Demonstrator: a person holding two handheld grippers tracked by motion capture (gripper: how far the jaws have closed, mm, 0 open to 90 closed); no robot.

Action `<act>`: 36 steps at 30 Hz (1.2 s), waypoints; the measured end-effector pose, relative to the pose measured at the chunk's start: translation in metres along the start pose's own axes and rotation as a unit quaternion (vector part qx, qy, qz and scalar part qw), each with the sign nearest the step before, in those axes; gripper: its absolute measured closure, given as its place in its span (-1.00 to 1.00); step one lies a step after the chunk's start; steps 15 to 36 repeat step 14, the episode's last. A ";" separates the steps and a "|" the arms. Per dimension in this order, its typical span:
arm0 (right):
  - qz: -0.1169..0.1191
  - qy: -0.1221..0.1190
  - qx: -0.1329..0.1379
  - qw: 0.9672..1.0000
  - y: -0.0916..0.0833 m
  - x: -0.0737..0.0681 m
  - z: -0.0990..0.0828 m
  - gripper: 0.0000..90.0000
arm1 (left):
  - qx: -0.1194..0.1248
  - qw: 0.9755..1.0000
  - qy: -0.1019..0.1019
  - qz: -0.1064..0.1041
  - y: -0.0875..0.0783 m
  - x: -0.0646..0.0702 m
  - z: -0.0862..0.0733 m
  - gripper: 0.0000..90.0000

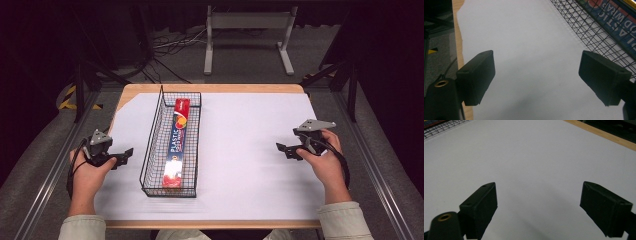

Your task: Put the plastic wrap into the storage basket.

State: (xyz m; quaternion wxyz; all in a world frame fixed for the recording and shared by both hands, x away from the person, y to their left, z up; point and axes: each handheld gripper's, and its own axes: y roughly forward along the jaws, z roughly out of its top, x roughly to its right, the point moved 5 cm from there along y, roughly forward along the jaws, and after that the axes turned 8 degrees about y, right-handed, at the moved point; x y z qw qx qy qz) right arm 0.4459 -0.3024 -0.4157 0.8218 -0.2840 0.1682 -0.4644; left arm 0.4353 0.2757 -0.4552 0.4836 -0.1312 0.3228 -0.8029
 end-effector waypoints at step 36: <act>0.004 0.004 0.010 1.000 -0.003 0.001 0.001 -0.68 | 0.002 1.000 -0.004 0.003 -0.001 0.001 0.001 -0.69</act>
